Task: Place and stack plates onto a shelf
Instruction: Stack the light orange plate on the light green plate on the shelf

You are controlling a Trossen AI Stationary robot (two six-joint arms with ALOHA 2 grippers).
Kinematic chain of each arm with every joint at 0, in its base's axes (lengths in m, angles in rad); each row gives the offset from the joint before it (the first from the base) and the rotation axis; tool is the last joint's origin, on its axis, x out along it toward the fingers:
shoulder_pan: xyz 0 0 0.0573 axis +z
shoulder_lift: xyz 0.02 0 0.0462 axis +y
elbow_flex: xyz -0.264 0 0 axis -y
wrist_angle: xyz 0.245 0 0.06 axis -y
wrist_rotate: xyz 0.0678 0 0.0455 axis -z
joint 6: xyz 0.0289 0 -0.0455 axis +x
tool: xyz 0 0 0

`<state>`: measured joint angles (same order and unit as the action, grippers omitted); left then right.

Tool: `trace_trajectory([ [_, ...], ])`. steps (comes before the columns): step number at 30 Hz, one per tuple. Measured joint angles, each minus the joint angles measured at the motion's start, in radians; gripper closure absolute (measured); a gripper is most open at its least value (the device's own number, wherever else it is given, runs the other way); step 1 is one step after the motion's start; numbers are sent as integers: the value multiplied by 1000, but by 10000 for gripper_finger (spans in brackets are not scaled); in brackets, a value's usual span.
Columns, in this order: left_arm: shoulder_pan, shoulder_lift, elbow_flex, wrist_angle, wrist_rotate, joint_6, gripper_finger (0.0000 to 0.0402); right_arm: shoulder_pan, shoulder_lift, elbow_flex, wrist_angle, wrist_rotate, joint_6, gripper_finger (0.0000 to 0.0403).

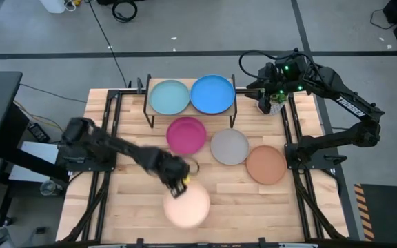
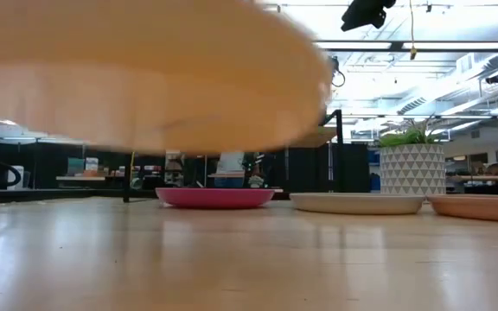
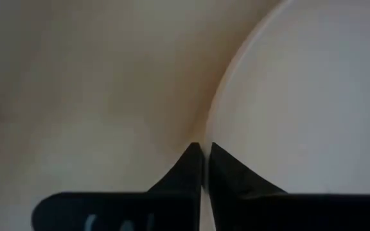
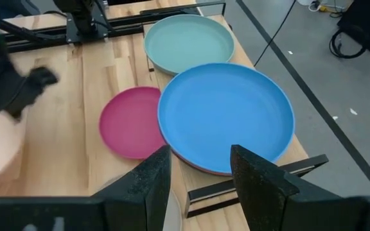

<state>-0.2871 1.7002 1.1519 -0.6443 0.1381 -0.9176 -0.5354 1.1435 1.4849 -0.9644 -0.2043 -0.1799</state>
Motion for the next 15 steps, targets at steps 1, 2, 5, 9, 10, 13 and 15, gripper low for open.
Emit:
trace_trajectory([
  [1, 34, -38, 0, -43, -17, 17, 387, 0, 0, 0, 4, 0, 0, 235],
  [2, 72, -78, 0, -87, -31, 37, 387, 0, 0, 0, 10, 0, 0, 235],
  [5, 212, -195, 0, -182, -77, 70, 387, 0, 0, 0, 30, 0, 1, 235],
  [9, 447, -334, 0, -211, -105, 85, 387, 0, 0, 0, 53, 1, 19, 235],
  [10, 513, -365, 0, -210, -100, 82, 387, 0, 0, 0, 56, 1, 27, 235],
  [13, 696, -435, 0, -210, -82, 66, 387, 0, 0, 0, 55, 2, 48, 235],
  [15, 812, -456, 8, -216, -60, 67, 387, 0, 0, 0, 55, 6, 55, 235],
])
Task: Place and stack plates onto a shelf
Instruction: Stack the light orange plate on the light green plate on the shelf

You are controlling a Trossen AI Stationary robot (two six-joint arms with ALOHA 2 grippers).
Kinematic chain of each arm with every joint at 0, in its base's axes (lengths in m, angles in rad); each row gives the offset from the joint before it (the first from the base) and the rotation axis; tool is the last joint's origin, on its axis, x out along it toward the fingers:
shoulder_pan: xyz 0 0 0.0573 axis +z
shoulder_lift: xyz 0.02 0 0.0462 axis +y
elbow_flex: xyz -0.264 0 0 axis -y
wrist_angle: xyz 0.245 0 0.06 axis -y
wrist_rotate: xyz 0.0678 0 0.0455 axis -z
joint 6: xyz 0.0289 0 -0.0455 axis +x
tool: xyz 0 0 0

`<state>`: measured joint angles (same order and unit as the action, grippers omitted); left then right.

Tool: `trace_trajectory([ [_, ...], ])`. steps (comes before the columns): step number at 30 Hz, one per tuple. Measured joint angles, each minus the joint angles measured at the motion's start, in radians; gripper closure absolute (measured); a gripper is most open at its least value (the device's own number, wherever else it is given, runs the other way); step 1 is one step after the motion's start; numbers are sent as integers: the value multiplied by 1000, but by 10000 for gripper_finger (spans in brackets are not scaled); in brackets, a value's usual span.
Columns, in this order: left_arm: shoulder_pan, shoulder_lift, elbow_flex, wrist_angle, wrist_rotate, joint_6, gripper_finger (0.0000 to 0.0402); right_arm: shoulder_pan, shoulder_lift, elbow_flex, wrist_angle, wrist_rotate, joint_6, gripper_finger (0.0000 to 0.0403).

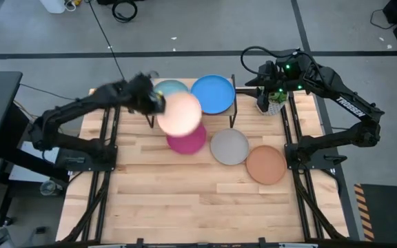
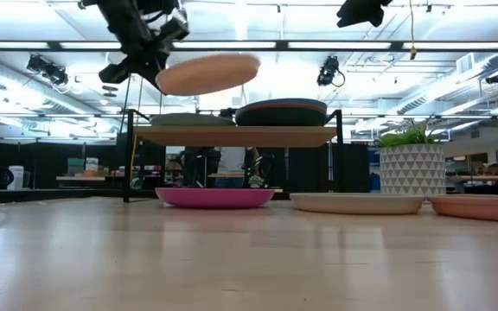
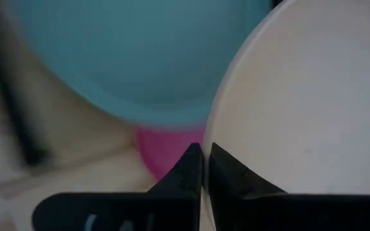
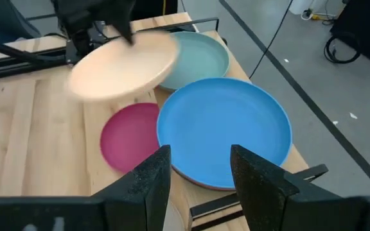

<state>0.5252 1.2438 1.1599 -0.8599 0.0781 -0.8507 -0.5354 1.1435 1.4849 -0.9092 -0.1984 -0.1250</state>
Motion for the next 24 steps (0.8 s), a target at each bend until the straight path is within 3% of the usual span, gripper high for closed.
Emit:
trace_trajectory([
  [5, 230, 15, 78, -24, 74, 91, 387, 0, 0, 0, 4, 44, 2, 235],
  [9, 318, 103, 201, -140, 79, 194, 387, 0, 0, 0, 5, 65, 9, 235],
  [17, 360, 341, 482, -409, -4, 426, 387, -2, 0, 0, 22, 70, 44, 235],
  [24, 359, 443, 545, -456, -20, 521, 387, -4, 0, 0, 22, 76, 52, 235],
])
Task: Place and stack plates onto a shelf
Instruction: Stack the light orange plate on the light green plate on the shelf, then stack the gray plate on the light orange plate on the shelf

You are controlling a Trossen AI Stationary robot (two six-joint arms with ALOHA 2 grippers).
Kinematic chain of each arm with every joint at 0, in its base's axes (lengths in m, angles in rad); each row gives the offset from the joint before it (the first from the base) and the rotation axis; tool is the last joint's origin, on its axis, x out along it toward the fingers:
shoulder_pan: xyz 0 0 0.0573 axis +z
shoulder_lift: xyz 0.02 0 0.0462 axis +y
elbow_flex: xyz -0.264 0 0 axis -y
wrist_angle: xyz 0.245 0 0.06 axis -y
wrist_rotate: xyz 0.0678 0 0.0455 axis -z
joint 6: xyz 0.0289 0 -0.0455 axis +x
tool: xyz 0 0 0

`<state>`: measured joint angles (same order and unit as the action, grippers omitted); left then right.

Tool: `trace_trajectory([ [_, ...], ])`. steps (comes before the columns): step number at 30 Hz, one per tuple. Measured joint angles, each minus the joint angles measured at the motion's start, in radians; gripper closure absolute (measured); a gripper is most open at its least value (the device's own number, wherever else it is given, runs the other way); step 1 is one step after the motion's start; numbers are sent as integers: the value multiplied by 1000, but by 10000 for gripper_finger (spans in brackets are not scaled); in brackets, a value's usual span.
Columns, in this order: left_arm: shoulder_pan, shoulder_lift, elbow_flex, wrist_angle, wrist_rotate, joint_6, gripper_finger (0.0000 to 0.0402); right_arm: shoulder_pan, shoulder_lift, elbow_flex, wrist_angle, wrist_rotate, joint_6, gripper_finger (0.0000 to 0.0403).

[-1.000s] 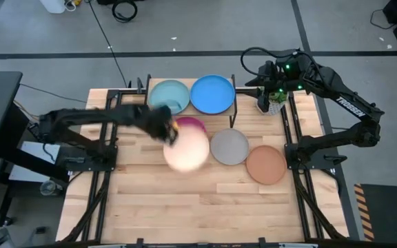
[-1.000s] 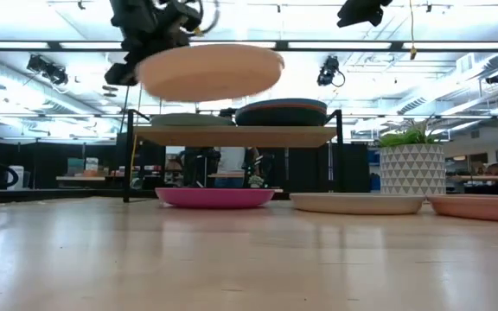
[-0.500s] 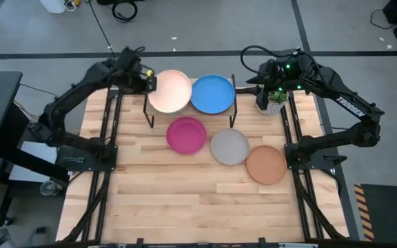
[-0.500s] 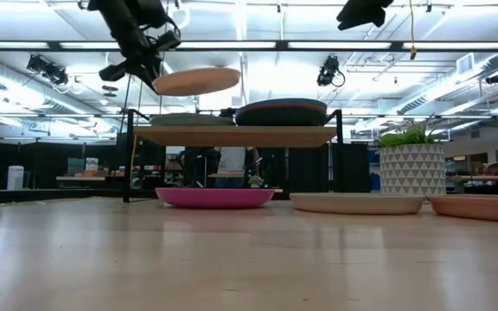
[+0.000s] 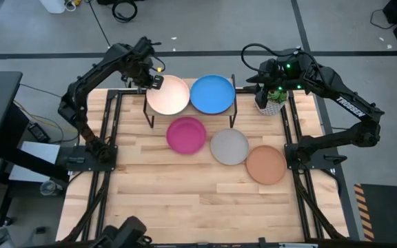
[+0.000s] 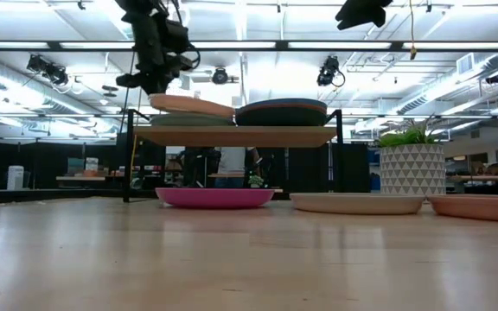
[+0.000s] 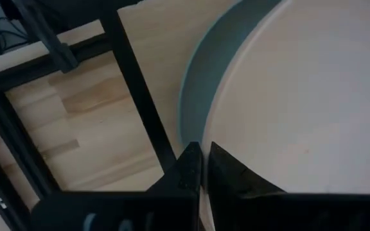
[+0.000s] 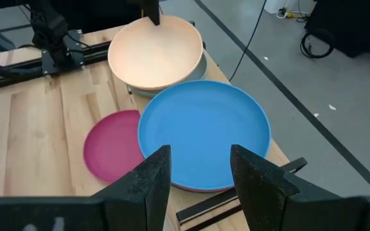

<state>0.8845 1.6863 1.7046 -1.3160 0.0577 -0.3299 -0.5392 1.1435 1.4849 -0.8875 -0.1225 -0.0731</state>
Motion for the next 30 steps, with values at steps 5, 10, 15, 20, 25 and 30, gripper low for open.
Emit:
trace_trajectory([
  [5, 0, 16, 0, -2, -18, 11, 379, 0, 0, 0, 0, 1, 6, 235],
  [10, 0, 16, 0, 11, -21, 22, 355, 0, 0, 0, 0, 2, 5, 235],
  [15, 0, 16, 0, 49, -8, 21, 311, 0, 0, 0, 0, 2, 1, 235],
  [20, -25, -13, 0, 196, 165, 120, 282, 0, 0, 0, 0, 2, -1, 235],
  [25, -238, -44, 1, 268, 179, 324, 279, -14, 0, 0, -5, 1, -1, 235],
  [30, -503, -20, 1, 291, 85, 435, 279, -33, 0, 0, -21, -1, -9, 235],
])
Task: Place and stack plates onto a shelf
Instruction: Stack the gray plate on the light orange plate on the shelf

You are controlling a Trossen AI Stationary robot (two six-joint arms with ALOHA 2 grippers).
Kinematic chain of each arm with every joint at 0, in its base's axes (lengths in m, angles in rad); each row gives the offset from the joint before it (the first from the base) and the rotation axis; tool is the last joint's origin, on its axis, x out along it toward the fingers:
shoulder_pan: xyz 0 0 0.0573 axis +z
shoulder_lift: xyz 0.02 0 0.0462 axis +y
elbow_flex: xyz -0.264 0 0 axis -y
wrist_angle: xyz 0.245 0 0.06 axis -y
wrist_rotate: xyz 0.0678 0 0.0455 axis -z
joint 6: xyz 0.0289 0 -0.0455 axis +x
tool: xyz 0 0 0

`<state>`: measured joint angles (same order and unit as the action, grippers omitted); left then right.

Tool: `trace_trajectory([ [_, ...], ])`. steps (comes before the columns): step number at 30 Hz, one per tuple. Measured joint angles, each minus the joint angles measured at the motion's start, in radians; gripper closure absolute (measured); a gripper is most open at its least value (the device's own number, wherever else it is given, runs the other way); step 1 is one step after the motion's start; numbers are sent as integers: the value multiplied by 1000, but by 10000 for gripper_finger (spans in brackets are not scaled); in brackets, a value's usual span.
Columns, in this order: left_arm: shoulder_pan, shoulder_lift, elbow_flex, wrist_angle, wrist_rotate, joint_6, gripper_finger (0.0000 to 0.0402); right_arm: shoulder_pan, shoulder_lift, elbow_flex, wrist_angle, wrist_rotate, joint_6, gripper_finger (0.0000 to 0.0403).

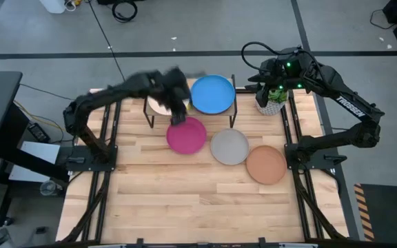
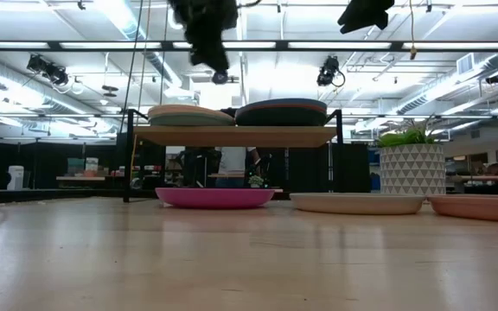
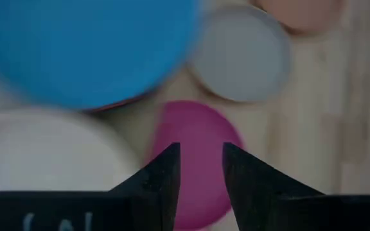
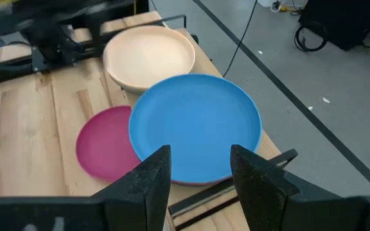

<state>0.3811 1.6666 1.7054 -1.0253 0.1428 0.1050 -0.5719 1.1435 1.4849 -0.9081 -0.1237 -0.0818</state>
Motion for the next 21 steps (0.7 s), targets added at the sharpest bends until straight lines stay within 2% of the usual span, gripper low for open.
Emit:
trace_trajectory([
  [2, -86, 27, 0, 20, -6, 10, 279, -3, 0, 0, -6, 0, -9, 235],
  [5, -158, 84, 0, 33, -1, -45, 279, -7, 0, 0, -5, -11, -28, 235],
  [11, -205, 230, -2, 151, 32, -87, 279, -7, 0, 0, -17, -28, -48, 235],
  [15, -245, 324, -2, 266, 64, -44, 279, -7, -5, 0, -80, -28, -25, 235],
  [21, -274, 458, -2, 470, 59, 71, 279, -7, -13, 0, -146, -33, 14, 235],
])
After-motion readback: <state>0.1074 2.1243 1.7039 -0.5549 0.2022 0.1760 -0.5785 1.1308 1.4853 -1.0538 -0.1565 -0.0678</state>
